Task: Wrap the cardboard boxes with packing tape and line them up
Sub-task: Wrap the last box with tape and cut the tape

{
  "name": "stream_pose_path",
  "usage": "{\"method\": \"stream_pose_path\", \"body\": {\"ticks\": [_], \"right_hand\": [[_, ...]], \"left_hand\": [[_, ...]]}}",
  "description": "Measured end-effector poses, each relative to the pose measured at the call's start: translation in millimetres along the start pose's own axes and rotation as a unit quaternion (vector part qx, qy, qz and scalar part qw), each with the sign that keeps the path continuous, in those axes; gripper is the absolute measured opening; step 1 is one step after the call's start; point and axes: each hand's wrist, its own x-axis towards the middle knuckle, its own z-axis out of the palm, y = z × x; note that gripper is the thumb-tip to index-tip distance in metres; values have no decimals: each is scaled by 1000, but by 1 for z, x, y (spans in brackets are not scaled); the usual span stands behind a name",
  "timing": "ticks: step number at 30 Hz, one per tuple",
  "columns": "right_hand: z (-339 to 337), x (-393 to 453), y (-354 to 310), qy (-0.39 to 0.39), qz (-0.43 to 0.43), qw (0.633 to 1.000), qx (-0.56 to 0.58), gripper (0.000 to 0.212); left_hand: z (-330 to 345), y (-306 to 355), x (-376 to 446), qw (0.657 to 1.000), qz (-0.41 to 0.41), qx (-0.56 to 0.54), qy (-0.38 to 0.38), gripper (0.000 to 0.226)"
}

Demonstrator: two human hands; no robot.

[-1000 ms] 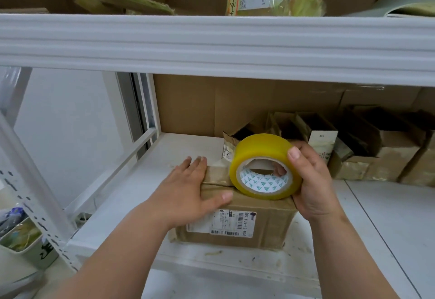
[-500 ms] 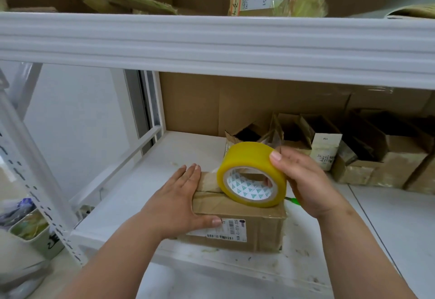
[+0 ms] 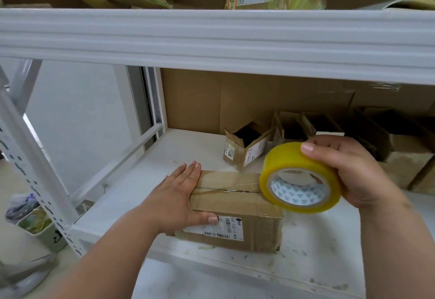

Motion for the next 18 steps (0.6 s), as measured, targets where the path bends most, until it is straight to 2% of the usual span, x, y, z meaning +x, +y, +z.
{"method": "stream_pose_path", "body": {"ticks": [3, 8, 13, 14, 17, 18], "right_hand": [[-15, -8, 0, -1, 21, 999, -31, 92], [-33, -24, 13, 11, 70, 996, -48, 85], [-42, -28, 22, 44, 92, 992, -72, 82], [-41, -28, 24, 48, 98, 990, -84, 75], [-37, -28, 32, 47, 129, 984, -111, 28], [-36, -28, 36, 40, 146, 981, -124, 21]], "left_hand": [[1, -1, 1, 1000, 4, -11, 12, 139], [0, -2, 2, 1000, 9, -6, -2, 109], [1, -2, 3, 1000, 9, 3, -8, 103], [0, -1, 2, 1000, 7, 5, -10, 103], [-3, 1, 1, 1000, -2, 11, -24, 105], [-4, 2, 0, 999, -5, 15, -32, 107]]}}
